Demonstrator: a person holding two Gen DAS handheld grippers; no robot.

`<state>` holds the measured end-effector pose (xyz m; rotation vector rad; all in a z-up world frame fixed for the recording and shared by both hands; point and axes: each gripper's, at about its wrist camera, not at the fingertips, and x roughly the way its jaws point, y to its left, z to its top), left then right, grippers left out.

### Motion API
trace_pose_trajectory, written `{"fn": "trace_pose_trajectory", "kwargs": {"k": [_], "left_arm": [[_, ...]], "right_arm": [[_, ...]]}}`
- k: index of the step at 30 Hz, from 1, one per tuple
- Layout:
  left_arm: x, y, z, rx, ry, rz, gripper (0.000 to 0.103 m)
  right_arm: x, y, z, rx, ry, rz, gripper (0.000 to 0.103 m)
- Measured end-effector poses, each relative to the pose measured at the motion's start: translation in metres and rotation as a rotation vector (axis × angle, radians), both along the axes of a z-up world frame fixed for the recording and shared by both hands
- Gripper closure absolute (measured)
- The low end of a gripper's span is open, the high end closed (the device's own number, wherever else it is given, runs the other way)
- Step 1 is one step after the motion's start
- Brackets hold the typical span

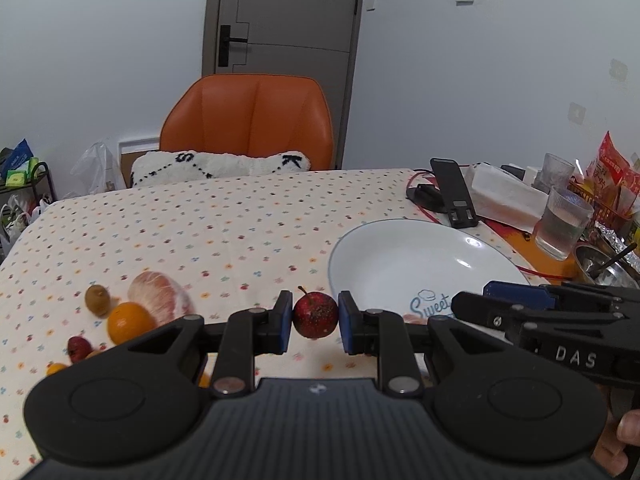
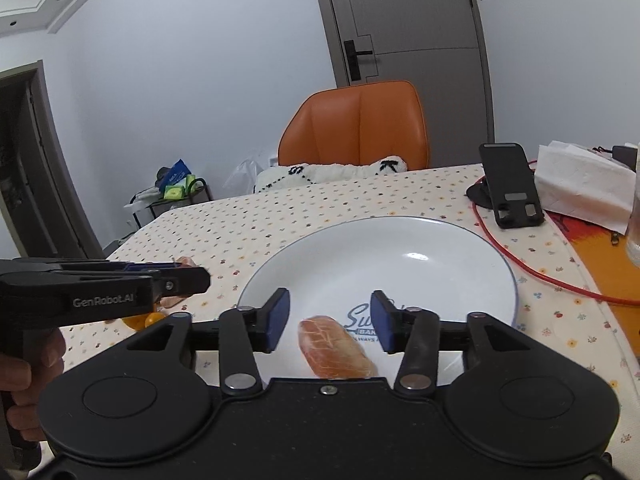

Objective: Organize fruits
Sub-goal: 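Carry the pomelo segment onto the white plate with the right gripper while the left carries the apple, then release the pomelo with the right gripper while the left drops the apple on the plate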

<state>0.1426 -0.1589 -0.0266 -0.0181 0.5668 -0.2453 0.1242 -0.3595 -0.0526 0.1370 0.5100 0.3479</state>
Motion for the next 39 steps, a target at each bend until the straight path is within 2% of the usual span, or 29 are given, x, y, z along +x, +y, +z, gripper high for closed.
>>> {"fn": "trace_pose_trajectory", "kwargs": {"k": [9,14,20,23,25,30,34,39], "left_arm": [[0.013,-0.026,-0.002,0.012,0.009,-0.042,0.08],[0.017,-0.038,-0.004,0.015,0.012,-0.06,0.08],[0.018,-0.04,-0.003,0.014,0.024,-0.06,0.075],[0.015,-0.034,-0.002,0.003,0.025,-0.031,0.065],[0.012,-0.029,-0.001,-0.004,0.02,-0.007,0.05],[0.003,-0.018,0.004,0.004,-0.005,0.026,0.028],[-0.007,-0.005,0.006,0.007,-0.019,0.049,0.022],[-0.016,0.012,0.006,0.015,-0.018,0.077,0.02]], "right_arm": [[0.0,-0.019,-0.004,0.032,0.013,-0.035,0.046],[0.0,-0.027,-0.005,0.038,0.015,-0.06,0.038],[-0.001,-0.03,-0.005,0.036,0.013,-0.073,0.029],[-0.002,-0.027,-0.004,0.039,0.006,-0.073,0.02],[-0.003,-0.024,-0.003,0.034,0.002,-0.072,0.016],[-0.006,-0.016,0.0,0.014,-0.007,-0.074,0.009],[-0.009,-0.012,0.002,0.01,-0.009,-0.072,0.006],[-0.013,-0.004,0.003,-0.001,-0.007,-0.065,0.004]]}}
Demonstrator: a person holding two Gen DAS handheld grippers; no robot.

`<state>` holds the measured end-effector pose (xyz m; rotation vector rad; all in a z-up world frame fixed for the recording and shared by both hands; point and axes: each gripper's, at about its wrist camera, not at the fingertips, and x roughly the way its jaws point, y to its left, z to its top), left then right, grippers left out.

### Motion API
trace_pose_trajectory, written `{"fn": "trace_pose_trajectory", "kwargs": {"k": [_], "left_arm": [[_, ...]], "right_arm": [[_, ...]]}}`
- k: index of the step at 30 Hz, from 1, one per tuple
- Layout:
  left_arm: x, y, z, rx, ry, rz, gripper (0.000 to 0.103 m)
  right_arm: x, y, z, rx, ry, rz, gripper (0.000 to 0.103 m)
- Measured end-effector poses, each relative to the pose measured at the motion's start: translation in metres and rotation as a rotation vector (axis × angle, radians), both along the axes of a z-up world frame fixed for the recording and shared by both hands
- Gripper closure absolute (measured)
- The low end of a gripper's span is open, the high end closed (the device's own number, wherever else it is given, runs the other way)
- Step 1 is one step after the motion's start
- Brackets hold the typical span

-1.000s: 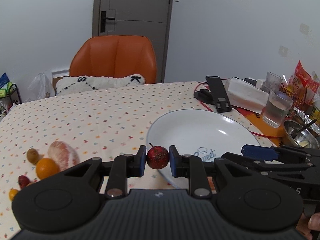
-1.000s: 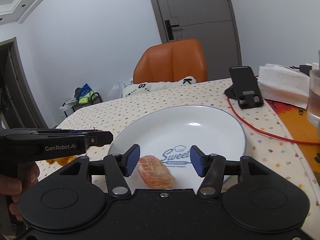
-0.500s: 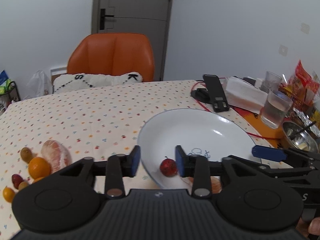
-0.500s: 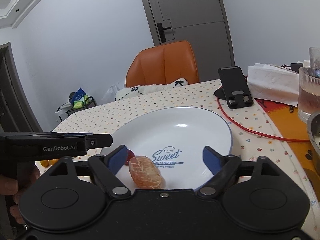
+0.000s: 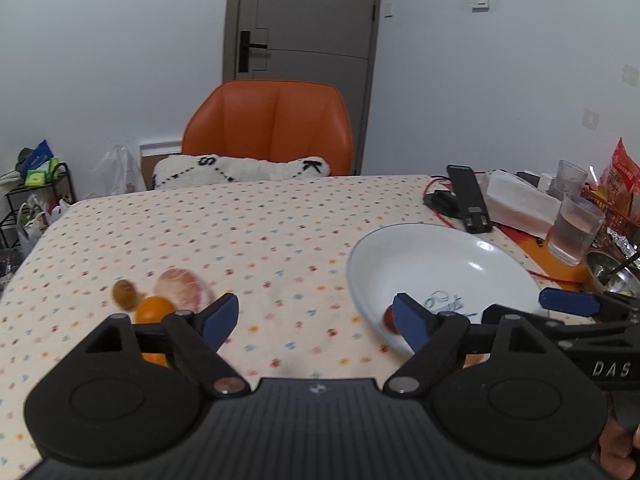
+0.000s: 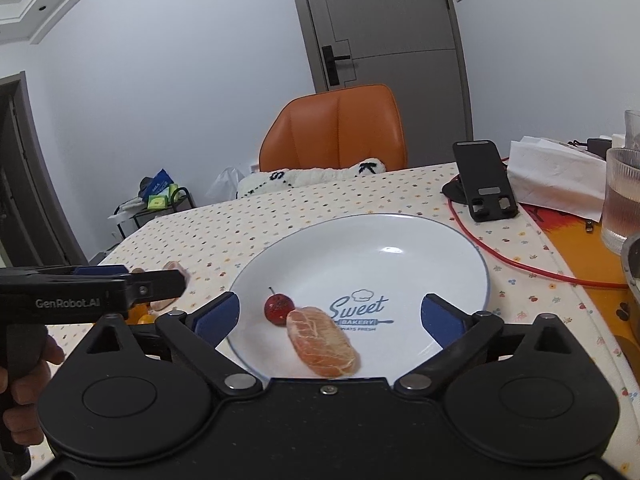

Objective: Organize fruits
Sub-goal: 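Release the pomelo with the right gripper while the left drops the apple on the plate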

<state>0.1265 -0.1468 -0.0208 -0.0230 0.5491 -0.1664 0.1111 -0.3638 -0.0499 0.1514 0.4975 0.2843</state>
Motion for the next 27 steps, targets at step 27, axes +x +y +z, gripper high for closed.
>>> {"fn": "trace_pose_trajectory", "kwargs": {"k": [27], "left_arm": [[-0.028,0.084,-0.009,-0.066,0.062,0.145,0.007]], "right_arm": [[-0.009,0.061,0.009,0.027,-0.001,0.126,0.0]]}}
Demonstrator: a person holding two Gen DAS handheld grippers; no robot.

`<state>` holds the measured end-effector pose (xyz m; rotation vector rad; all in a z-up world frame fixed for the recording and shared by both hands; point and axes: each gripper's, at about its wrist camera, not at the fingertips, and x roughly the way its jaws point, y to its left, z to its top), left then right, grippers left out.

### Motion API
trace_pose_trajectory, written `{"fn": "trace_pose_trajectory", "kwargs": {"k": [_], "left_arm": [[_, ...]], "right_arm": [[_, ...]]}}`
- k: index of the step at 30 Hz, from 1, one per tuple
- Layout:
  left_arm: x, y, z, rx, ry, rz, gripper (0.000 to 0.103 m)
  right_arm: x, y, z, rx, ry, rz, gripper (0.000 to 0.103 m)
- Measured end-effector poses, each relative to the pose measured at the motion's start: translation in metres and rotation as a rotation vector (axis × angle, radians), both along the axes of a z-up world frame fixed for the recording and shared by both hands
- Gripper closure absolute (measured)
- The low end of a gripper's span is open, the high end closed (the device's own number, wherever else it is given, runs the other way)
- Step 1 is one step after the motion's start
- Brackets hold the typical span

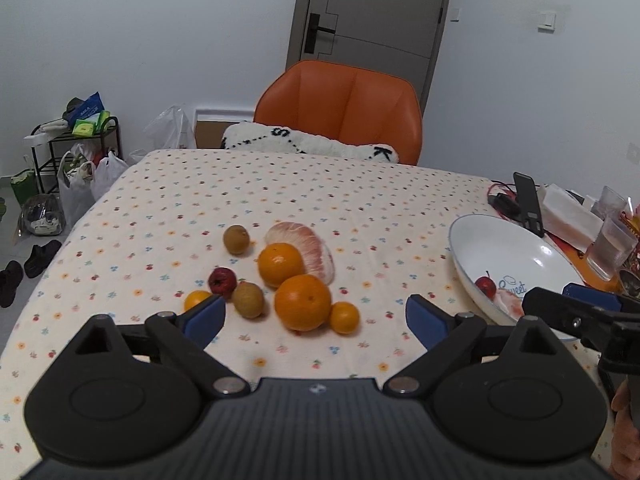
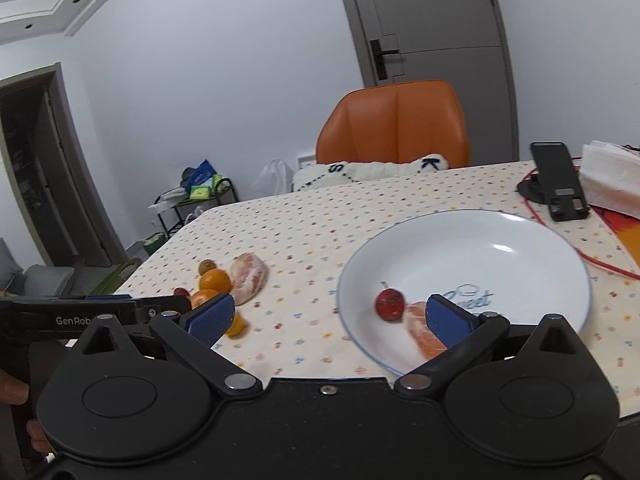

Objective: Organize fruits
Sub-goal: 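Release the pomelo with the right gripper while the left drops the apple on the plate, then grasp a small tangerine with the right gripper while the left grasps another tangerine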

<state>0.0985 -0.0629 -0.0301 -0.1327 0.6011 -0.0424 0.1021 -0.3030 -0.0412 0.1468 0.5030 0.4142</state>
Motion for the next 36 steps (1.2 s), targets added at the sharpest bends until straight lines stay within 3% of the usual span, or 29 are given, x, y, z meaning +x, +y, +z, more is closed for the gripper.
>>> {"fn": "trace_pose_trajectory", "kwargs": {"k": [20,23,28,36], "left_arm": [[0.005,0.039,-0.02,-0.016,-0.001,0.088,0.01],[0.007,0.044,-0.022,-0.01,-0.006,0.095,0.014],[0.013,0.052,-0.025,-0.022,0.004,0.102,0.03],[0.019,0.065,-0.031,-0.055,0.021,0.107,0.049]], "right_arm": [[0.019,0.05,-0.013,-0.012,0.046,0.143,0.003],[0.025,0.056,-0.015,-0.007,0.058,0.166,0.012],[0.034,0.068,-0.02,-0.022,0.078,0.185,0.041],[0.043,0.082,-0.024,-0.04,0.113,0.225,0.046]]}}
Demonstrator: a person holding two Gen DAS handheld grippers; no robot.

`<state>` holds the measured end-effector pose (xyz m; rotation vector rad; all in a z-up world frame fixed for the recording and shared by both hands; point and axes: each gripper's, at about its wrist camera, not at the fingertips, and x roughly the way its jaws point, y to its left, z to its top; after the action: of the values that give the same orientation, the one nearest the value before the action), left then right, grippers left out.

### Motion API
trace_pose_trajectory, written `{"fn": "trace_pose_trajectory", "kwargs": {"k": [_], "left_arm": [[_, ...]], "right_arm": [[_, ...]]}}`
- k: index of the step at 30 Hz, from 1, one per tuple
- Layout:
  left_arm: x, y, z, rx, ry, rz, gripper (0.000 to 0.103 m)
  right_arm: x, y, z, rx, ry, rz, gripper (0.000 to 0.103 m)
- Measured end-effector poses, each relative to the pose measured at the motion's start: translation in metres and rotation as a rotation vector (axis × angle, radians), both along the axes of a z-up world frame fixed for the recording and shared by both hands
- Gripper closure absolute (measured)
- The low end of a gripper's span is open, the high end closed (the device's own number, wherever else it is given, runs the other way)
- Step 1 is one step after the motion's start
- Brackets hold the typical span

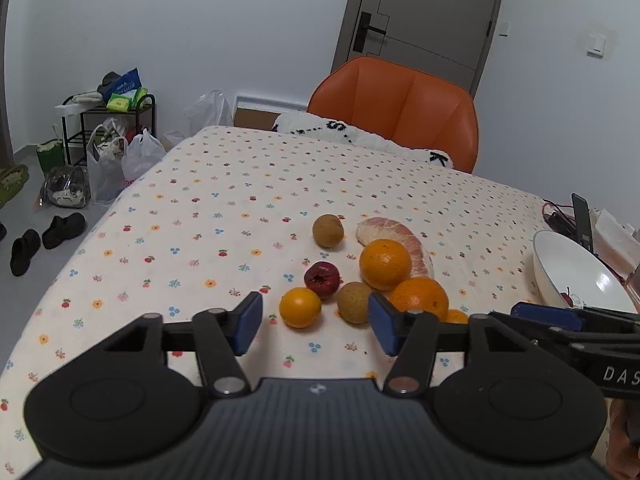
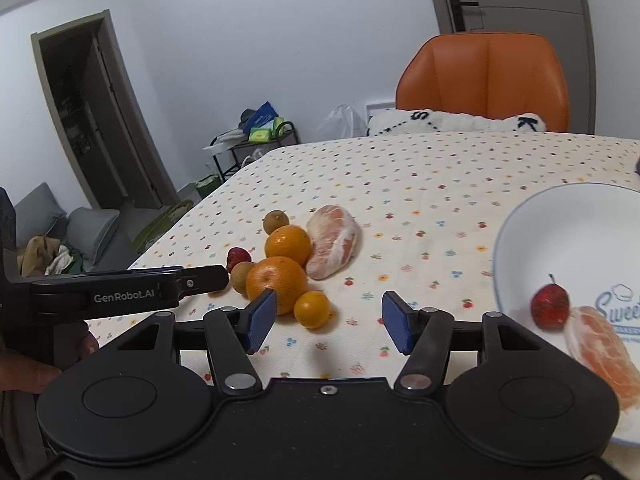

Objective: Organize fruits
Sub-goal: 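Grasp a small tangerine with the right gripper while the left grasps another tangerine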

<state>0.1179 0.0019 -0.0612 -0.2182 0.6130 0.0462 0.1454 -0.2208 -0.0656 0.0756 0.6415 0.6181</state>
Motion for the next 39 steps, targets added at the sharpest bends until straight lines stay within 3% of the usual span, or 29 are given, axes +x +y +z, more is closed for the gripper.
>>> {"fn": "trace_pose_trajectory", "kwargs": {"k": [6,11,14,18,39], "left_arm": [[0.005,0.002,-0.005,-0.011,0.01,-0.015,0.051],[0.008,0.006,-0.008,-0.031,0.009,-0.021,0.054],[0.009,0.008,-0.01,-0.038,0.016,-0.023,0.063],[0.008,0.012,-0.011,-0.058,0.012,-0.023,0.08],[-0.01,-0.027,0.015,-0.01,-0.067,-0.066,0.08]], "right_arm": [[0.006,0.009,-0.004,-0.019,0.022,0.021,0.055],[0.008,0.015,-0.008,-0.029,0.032,0.031,0.056],[0.01,0.018,-0.01,-0.028,0.033,0.043,0.06],[0.011,0.022,-0.013,-0.038,0.037,0.05,0.081],[-0.014,-0.026,0.006,0.016,-0.026,-0.011,0.082]]}}
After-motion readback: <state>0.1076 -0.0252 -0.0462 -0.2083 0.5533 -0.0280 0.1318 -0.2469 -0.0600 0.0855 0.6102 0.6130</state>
